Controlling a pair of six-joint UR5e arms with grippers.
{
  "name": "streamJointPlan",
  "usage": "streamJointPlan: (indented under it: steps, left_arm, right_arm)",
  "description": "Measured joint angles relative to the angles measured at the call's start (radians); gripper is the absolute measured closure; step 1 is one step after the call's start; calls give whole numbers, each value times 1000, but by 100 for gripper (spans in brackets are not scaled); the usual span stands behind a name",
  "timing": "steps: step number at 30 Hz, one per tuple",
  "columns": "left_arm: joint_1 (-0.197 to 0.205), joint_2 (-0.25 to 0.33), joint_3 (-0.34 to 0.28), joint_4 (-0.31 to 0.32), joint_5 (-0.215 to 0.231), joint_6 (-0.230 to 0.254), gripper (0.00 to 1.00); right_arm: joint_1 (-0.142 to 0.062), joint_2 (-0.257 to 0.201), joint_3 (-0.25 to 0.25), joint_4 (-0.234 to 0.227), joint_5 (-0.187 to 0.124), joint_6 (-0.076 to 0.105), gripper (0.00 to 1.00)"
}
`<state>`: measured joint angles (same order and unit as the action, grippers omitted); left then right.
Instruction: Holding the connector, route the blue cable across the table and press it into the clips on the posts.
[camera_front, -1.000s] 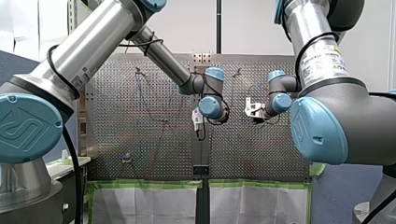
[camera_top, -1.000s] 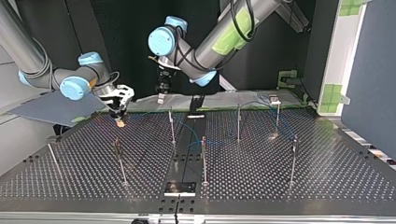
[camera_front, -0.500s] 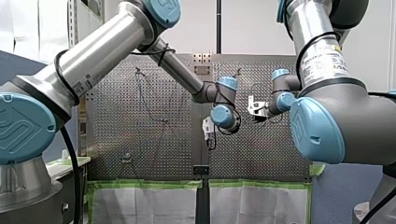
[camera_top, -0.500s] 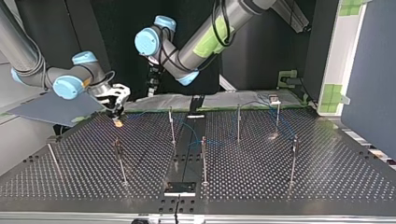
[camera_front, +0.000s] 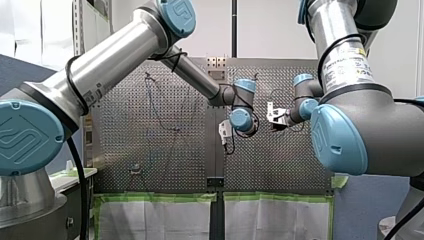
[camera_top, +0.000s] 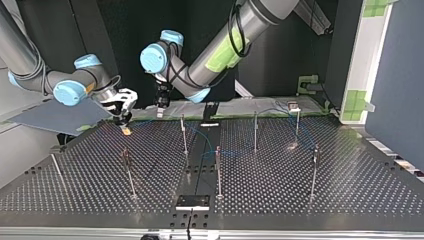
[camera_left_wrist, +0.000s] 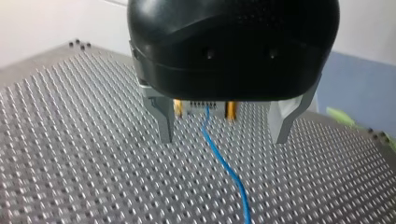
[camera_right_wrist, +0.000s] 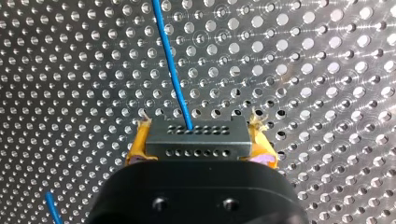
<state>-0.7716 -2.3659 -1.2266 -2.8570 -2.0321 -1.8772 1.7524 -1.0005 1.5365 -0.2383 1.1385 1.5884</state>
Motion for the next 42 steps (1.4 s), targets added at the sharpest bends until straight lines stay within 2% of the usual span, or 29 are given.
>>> streamJointPlan:
  steps: [8,19,29,30,31,32,33,34,35,36,37,38,39,42]
  left_arm:
    - [19,-50,62,-40,-43,-3,0]
    - [25,-67,151,-13,-31,-19,0]
    - [46,-130,222,-53,-27,-27,0]
    - [46,-132,225,-57,-30,-27,5]
    - [45,-133,228,-60,-33,-27,5]
    - [44,-134,230,-62,-37,-27,24]
    - [42,-134,232,-62,-40,-26,36]
    - [39,-135,232,-61,-42,-26,36]
    - [36,-134,233,-59,-46,-25,57]
    - [33,-134,234,-57,-49,-25,64]
    - [32,-134,234,-55,-52,-25,64]
    - [30,-134,234,-54,-55,-25,88]
    - [28,-134,234,-53,-57,-25,100]
    - [24,-134,235,-54,-61,-26,100]
  right_arm:
    - [-8,-1,2,0,-26,0,100]
    - [-9,-1,2,-1,-32,0,100]
    - [-10,-1,1,-3,-32,0,100]
    - [-10,-2,1,-3,-32,0,100]
    - [-10,-2,1,-4,-32,0,100]
    - [-10,-2,2,-4,-32,1,100]
    - [-10,-2,2,-4,-32,1,100]
    - [-10,-2,2,-4,-32,1,100]
    - [-10,-2,1,-4,-32,0,100]
    - [-10,-2,1,-3,-32,1,100]
    - [-10,-2,1,-3,-32,1,100]
    - [-10,-2,2,-3,-32,1,100]
    - [-10,-2,1,-3,-32,1,100]
    - [-11,-2,1,-4,-32,2,100]
